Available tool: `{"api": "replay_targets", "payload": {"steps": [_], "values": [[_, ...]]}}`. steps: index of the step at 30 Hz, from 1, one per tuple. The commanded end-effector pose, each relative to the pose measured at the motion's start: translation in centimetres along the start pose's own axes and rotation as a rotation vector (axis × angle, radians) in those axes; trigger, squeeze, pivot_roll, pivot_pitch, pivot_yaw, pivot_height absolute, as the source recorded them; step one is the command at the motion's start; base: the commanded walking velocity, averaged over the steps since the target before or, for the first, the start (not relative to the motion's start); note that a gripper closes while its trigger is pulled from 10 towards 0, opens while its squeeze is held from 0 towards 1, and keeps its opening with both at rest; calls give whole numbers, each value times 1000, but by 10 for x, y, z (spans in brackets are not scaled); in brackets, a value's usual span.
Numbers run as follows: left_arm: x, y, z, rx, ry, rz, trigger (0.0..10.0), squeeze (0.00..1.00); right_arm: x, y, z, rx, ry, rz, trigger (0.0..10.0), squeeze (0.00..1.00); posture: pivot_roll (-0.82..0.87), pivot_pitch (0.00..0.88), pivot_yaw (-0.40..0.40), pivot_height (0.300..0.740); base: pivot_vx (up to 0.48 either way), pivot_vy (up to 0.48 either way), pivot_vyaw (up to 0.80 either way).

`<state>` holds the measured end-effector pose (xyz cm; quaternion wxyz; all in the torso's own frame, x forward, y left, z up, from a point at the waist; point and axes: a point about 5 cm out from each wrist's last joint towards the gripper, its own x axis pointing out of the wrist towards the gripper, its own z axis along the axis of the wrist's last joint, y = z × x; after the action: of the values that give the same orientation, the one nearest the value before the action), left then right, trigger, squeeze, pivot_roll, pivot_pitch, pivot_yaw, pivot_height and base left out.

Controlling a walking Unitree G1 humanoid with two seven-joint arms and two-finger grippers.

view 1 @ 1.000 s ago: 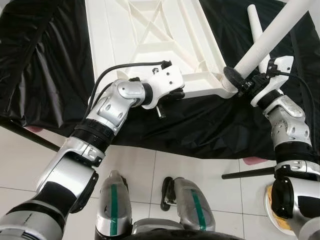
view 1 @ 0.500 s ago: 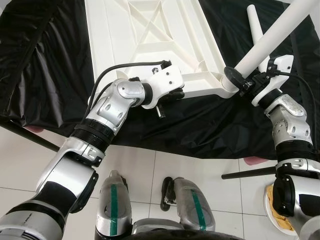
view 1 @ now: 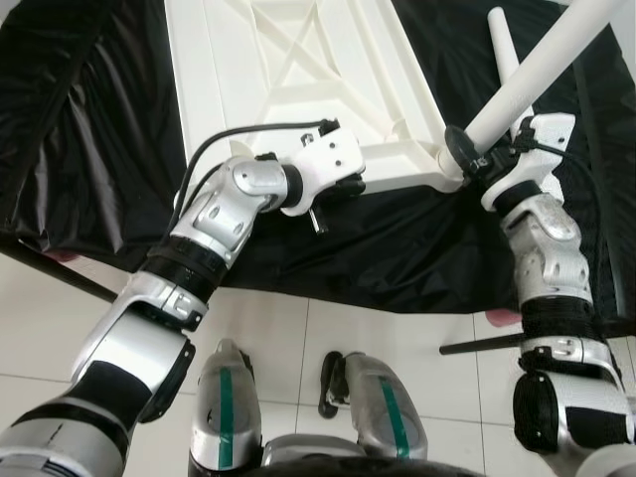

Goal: Building children table

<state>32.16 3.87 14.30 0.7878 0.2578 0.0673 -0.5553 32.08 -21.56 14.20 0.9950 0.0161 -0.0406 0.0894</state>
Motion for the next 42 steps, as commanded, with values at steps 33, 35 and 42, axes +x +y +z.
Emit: {"api": "replay_targets", "payload": {"steps": [33, 35, 42], "values": [[1, -5, -6, -12, 31, -14, 10000, 0, -18, 19, 0, 40, 7, -659, 10000, 1000, 77, 27, -73, 740, 0, 0, 0], [1, -5, -6, -11, 30, -16, 10000, 0, -17, 19, 1, 41, 0, -643, 10000, 1000, 78, 25, -74, 740, 0, 0, 0], [2, -7, -6, -13, 27, -17, 10000, 0, -8, 18, 11, 69, -49, -466, 10000, 0, 80, 18, -81, 740, 0, 0, 0]]}}
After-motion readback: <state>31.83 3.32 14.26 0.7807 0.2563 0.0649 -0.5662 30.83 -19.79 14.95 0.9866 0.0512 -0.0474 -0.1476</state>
